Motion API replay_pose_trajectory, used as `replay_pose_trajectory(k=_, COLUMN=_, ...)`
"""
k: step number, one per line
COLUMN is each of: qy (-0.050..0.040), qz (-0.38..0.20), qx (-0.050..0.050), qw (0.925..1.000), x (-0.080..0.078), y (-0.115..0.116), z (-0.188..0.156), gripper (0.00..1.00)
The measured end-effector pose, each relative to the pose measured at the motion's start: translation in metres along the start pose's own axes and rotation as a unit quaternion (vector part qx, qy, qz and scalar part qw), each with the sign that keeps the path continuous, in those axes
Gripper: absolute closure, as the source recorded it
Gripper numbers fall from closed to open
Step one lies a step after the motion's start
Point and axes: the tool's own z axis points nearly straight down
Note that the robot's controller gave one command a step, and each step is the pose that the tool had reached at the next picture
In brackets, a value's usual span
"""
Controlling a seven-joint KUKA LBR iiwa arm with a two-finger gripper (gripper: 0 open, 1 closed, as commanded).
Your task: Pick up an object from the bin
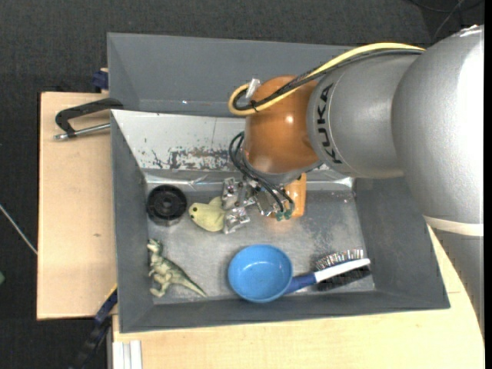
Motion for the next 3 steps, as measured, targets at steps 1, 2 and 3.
replay_pose_trajectory(k=1, qy=0.0048, qz=0.000, qx=0.000, qw=1.0000, x=0.003, y=0.000, z=0.003, gripper=0.00)
replay_pose_trajectory(k=2, qy=0.0056, qz=0.000, qx=0.000, qw=1.0000, x=0.003, y=-0.001, z=0.004, gripper=1.00)
replay_pose_trajectory(k=3, qy=-0.0008, qz=-0.008, qx=0.001, qw=1.0000, x=-0.009, y=0.006, z=-0.136, gripper=1.00)
